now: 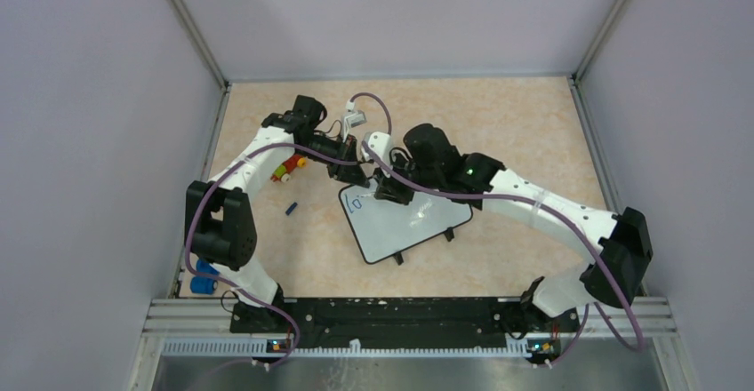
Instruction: Write a sentence on the whiteboard
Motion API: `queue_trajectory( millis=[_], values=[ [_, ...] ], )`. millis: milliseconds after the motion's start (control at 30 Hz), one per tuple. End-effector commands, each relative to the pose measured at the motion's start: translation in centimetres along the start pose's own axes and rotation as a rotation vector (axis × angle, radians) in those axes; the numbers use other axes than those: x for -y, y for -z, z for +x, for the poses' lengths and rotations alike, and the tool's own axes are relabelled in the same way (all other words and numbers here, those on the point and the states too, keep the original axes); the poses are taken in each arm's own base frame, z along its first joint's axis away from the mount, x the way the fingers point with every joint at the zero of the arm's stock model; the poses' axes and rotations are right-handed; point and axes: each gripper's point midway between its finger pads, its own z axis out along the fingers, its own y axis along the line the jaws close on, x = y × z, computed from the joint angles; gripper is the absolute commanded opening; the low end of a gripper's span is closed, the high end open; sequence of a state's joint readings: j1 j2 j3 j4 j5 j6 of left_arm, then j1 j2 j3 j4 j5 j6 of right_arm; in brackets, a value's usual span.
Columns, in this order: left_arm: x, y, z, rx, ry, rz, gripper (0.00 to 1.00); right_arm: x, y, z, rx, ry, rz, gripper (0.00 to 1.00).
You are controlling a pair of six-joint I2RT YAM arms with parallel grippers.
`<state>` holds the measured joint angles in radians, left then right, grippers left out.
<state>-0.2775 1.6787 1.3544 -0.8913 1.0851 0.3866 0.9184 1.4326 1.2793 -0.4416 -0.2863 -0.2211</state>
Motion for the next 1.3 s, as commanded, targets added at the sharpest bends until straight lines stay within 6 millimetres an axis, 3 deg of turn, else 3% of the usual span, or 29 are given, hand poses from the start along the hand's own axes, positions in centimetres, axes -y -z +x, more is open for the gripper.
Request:
queue_trajectory(
  millis=[0,333,633,1100,1267],
  values=[
    [1.2,-0.2,-0.8,0.015,-0.041,0.039,0.0,0.5,0.1,-0.5,0.014,0.014,0.008,0.0],
    [1.2,-0.2,-0.6,0.014,-0.041,0.042,0.0,1.4,-1.0,0.0,-0.009,0.007,0.038,0.0],
    [1.1,-0.2,-0.7,0.013,-0.04,0.042,0.0,2.0,-1.7,1.7,-0.061,0.01,0.072,0.0],
    [1.1,-0.3,-0.7,0.013,-0.04,0.042,0.0,1.2,-0.8,4.4,-0.107,0.003,0.062,0.0],
    [1.1,-0.3,-0.7,0.012,-0.037,0.043,0.0,1.2,-0.8,4.5,-0.108,0.002,0.066,0.0]
  ],
)
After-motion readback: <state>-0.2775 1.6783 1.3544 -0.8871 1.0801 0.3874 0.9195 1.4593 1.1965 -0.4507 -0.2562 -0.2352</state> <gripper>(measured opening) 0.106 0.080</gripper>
